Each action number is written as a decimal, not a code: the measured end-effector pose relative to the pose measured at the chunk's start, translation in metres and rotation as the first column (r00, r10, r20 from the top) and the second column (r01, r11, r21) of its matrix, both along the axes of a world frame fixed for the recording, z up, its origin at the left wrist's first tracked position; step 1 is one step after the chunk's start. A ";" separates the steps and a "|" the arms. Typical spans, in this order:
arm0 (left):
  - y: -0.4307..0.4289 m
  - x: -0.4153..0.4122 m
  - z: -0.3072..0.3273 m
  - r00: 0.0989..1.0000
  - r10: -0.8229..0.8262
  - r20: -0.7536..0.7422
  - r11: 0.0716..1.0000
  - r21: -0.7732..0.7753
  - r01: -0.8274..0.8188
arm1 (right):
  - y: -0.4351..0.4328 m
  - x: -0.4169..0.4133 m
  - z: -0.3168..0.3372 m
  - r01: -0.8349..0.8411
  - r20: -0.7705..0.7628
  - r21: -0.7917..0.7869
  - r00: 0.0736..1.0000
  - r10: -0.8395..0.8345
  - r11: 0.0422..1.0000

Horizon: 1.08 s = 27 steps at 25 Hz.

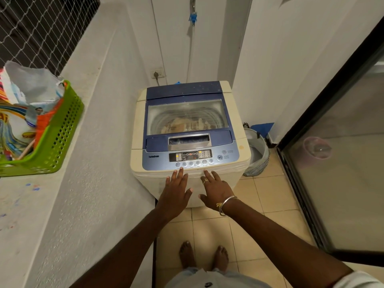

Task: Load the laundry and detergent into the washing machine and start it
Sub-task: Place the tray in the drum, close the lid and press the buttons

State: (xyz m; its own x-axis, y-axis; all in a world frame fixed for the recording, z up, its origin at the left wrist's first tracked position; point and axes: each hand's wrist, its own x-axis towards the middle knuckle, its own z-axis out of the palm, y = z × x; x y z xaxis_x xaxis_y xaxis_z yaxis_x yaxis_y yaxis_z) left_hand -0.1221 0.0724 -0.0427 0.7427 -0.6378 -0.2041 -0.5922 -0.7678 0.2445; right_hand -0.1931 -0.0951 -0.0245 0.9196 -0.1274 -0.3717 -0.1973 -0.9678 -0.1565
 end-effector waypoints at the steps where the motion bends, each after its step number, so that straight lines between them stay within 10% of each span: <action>1: 0.000 0.000 0.000 1.000 -0.003 0.001 1.000 -0.001 0.003 | -0.001 0.000 0.000 0.003 0.002 -0.001 1.000 -0.003 1.000; 27: -0.005 0.020 -0.014 0.999 -0.016 0.029 0.999 -0.036 0.017 | -0.031 0.038 0.008 0.131 -0.098 0.008 0.987 -0.129 0.991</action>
